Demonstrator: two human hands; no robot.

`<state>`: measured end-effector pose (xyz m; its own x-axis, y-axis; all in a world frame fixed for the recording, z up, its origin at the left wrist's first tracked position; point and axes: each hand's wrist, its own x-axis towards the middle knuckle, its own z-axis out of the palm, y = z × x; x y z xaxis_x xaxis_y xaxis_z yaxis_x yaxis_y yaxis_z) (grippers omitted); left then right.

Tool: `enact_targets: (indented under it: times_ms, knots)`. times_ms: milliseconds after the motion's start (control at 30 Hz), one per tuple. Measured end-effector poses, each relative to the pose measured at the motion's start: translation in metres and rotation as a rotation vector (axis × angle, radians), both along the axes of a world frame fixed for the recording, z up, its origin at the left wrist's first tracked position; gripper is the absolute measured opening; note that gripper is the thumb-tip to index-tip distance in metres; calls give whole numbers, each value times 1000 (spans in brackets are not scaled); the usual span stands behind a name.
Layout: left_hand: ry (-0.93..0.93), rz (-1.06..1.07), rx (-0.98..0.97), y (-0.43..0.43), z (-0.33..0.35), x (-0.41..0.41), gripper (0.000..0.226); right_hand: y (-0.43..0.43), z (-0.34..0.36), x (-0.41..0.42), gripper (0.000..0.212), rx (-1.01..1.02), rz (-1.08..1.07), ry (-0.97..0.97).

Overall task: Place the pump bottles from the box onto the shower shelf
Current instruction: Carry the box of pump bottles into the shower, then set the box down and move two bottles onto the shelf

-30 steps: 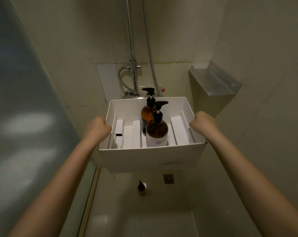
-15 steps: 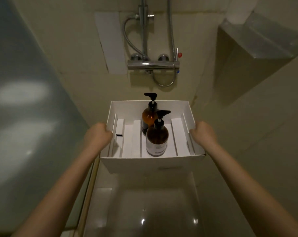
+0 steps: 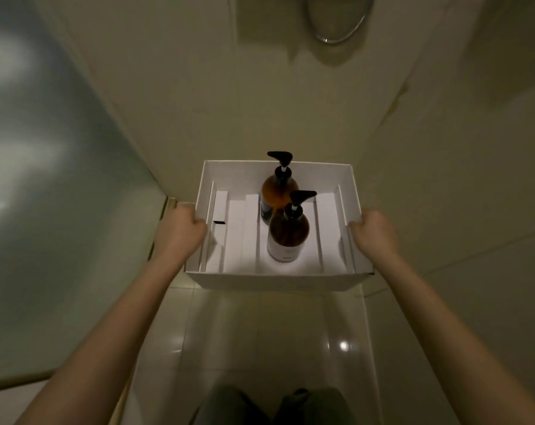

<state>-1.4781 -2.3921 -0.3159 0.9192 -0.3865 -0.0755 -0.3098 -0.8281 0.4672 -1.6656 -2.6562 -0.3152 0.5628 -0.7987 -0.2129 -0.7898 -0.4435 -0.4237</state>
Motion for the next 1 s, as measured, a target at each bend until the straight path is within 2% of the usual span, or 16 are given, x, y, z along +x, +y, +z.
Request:
enact_targets:
  times_ms: [100, 300, 500, 800, 1000]
  knots:
    - [-5, -3, -9, 1, -56, -1, 10, 1, -53, 0, 23, -19, 12, 10]
    - [-2, 4, 29, 1, -167, -1, 31, 5, -162, -2, 21, -47, 45, 21]
    - [37, 0, 81, 9, -269, -2, 13, 17, -268, -11, 15, -24, 45, 34]
    - [75, 7, 84, 24, -403, -13, 15, 28, -393, -18, 21, -26, 74, 38]
    - [94, 7, 116, 26, -468, -20, 17, 34, -462, -27, 25, -6, 72, 69]
